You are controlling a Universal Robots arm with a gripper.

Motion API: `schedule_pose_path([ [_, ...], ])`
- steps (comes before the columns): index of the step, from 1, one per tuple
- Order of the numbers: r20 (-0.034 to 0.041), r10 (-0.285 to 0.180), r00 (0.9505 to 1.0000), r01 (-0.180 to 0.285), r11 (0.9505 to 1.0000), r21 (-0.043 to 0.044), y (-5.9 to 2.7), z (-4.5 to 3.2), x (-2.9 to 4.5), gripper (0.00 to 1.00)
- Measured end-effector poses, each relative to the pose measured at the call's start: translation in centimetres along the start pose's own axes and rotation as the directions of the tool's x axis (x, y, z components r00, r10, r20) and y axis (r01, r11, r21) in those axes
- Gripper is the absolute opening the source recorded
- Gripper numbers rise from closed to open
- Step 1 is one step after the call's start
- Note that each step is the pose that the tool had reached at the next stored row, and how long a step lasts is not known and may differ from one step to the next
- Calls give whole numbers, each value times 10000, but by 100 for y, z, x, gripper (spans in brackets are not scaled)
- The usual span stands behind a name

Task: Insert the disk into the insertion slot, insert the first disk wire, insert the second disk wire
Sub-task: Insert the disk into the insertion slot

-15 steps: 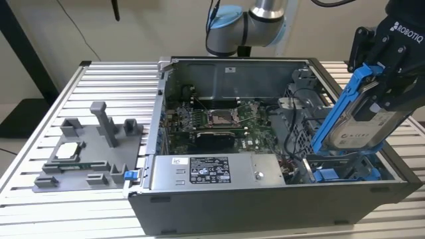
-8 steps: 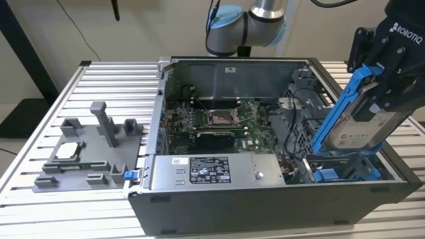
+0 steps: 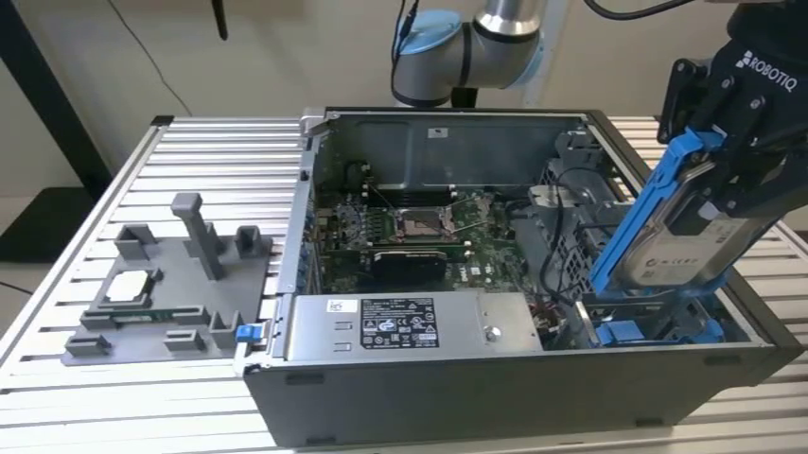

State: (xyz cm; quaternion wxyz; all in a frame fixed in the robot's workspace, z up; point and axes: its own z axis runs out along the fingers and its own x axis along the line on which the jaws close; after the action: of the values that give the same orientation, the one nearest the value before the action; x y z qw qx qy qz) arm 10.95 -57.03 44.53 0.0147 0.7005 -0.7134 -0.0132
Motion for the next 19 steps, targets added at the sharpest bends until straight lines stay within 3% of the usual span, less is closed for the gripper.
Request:
schedule_pose_path([
  [11, 1, 0, 10000, 0, 10000, 0, -3, 62, 0, 0],
  [19, 9, 0, 10000, 0, 10000, 0, -14, 152, 0, 0],
])
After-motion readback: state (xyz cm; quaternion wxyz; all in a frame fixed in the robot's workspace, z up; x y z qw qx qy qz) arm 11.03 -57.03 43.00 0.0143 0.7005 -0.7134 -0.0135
